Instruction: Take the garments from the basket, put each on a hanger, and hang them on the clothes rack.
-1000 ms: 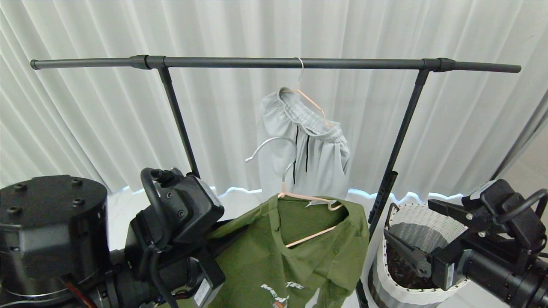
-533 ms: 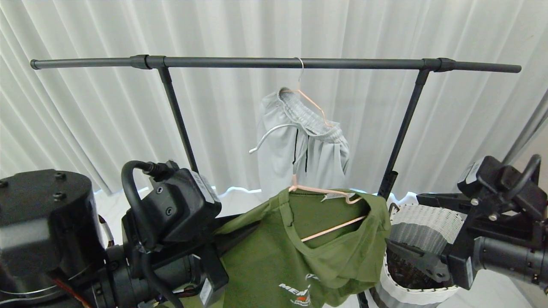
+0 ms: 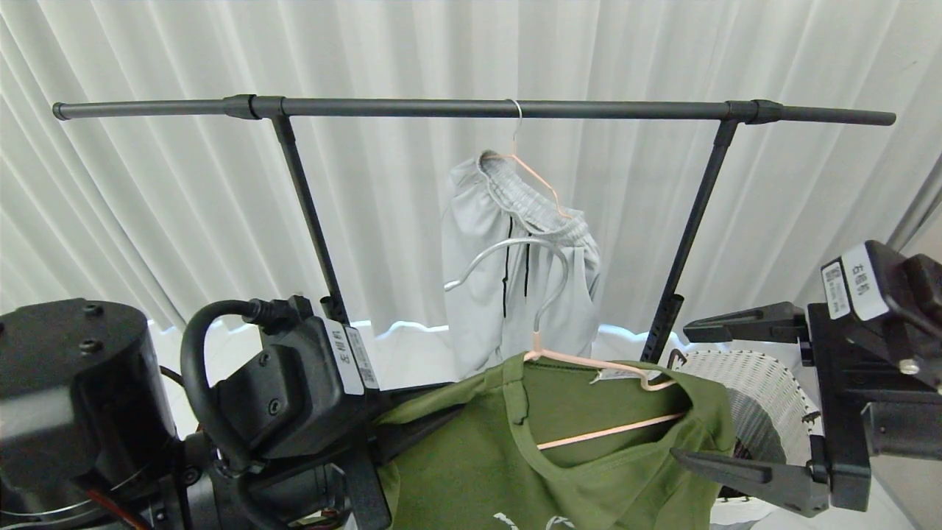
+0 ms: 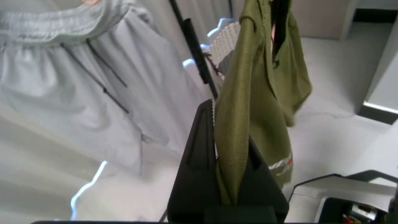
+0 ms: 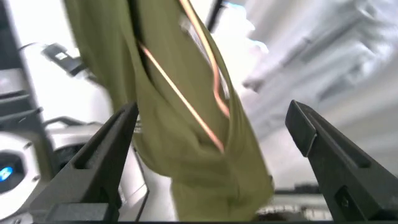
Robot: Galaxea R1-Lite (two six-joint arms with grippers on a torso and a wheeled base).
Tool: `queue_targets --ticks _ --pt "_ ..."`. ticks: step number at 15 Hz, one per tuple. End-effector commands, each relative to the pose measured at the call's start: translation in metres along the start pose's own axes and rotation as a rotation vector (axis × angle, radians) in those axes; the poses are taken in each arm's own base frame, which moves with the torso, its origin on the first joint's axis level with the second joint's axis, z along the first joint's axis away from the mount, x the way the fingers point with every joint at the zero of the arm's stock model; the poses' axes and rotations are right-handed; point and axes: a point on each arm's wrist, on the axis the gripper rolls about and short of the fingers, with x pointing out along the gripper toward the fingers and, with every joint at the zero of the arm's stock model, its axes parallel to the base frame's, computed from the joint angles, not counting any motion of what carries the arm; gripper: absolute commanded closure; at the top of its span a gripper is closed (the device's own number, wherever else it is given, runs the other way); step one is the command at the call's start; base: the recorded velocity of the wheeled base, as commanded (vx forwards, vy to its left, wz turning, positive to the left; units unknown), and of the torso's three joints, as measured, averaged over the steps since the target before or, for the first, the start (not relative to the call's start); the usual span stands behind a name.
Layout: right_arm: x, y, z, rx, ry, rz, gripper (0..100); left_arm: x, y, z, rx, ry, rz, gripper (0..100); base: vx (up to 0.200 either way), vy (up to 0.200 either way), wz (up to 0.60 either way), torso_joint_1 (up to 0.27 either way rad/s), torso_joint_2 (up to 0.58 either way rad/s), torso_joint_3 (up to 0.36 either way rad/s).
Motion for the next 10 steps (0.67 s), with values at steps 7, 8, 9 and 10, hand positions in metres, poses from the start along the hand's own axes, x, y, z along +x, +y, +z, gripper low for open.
queue_targets --ticks 7,8,9,10 --pt "0.065 -0.019 0.014 -0.019 0.077 0.171 0 -0.001 0.0 0.001 0.011 -0.007 -0.001 100 0.0 0.0 0.0 0.0 0.0 0.0" --pt "0.07 -0.021 0.015 -0.02 0.079 0.174 0 -0.001 -0.001 0.002 0.012 -0.011 -0.005 100 0.0 0.0 0.0 0.0 0.0 0.0" --pt "0.073 -0.022 0.014 -0.019 0.086 0.177 0 0.0 -0.002 0.004 0.017 -0.019 -0.012 100 0.0 0.0 0.0 0.0 0.0 0.0" --pt "0.075 -0.022 0.013 -0.019 0.09 0.179 0 0.001 -0.003 0.005 0.019 -0.029 -0.015 100 0.0 0.0 0.0 0.0 0.0 0.0"
